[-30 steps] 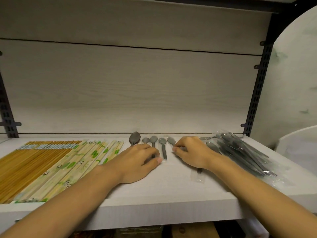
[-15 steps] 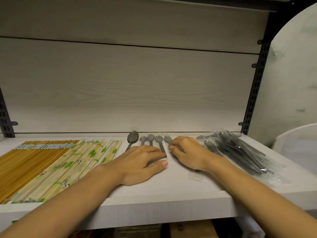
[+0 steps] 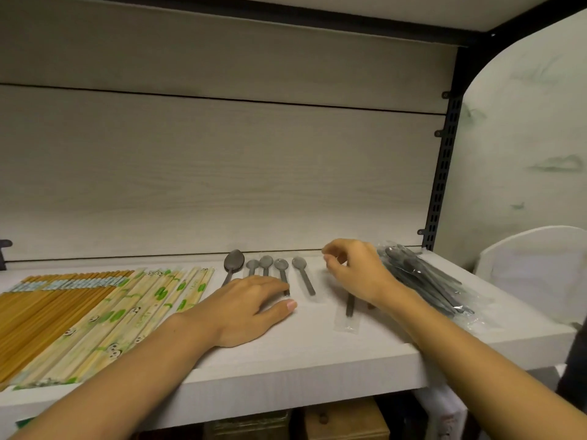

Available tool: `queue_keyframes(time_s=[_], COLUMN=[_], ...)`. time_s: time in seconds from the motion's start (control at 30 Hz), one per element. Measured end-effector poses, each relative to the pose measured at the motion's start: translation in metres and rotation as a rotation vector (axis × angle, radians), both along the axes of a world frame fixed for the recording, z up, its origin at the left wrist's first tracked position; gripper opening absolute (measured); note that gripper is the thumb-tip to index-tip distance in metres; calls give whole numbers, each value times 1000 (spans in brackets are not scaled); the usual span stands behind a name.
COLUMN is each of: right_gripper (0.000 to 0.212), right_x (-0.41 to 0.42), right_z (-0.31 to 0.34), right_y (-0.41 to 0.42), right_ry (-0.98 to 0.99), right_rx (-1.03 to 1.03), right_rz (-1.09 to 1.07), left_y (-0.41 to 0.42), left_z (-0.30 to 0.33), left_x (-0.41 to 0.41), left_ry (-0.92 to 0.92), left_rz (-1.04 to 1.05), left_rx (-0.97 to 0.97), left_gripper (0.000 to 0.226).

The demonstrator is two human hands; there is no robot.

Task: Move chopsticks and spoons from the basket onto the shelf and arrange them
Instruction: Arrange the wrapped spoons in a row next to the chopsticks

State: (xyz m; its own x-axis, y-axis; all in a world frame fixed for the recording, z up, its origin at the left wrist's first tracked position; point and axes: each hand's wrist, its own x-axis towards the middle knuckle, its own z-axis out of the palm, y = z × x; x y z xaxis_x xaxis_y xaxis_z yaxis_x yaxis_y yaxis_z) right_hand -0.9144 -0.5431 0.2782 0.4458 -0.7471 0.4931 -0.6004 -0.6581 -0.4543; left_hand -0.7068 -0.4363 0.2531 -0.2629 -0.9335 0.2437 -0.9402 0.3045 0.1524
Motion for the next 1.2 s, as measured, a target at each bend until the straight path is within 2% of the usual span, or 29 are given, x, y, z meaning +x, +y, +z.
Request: queue_keyframes(time_s=[0.2, 0.27, 0.33, 0.4, 0.5, 0.6, 0.73, 0.83, 1.03, 1.2], right_gripper=[11, 17, 18, 26, 25, 36, 23, 15, 15, 20], right_x=[-62, -79, -87, -87, -80, -74, -82, -86, -86, -77], right_z=[1, 3, 5, 7, -1, -12, -8, -5, 0, 5], right_y=[1, 5, 11, 19, 23, 20, 21, 26, 27, 18], right_ry=[86, 161, 211, 239, 358, 493, 404, 311, 108, -130], right_rx=[-18, -36, -36, -31, -69, -34, -23, 40, 47, 141], right_rz=[-187, -238, -232, -189, -171, -182, -108, -45, 5, 22], left_y=[1, -1, -5, -10, -17, -21, -21, -19, -15, -14], left_z=[4, 7, 8, 9, 7, 6, 6, 5, 11, 13], left_x=[-3, -8, -17, -34, -65, -84, -89, -88, -86, -76], left_ry=[9, 20, 15, 8, 11, 68, 204, 222, 228, 284], left_rz=[-8, -5, -8, -42, -127, -200, -160, -92, -82, -115], left_rx=[-68, -103, -137, -145, -91, -2, -39, -78, -197, -267], left_gripper=[43, 38, 49, 46, 37, 32, 23, 17, 15, 13])
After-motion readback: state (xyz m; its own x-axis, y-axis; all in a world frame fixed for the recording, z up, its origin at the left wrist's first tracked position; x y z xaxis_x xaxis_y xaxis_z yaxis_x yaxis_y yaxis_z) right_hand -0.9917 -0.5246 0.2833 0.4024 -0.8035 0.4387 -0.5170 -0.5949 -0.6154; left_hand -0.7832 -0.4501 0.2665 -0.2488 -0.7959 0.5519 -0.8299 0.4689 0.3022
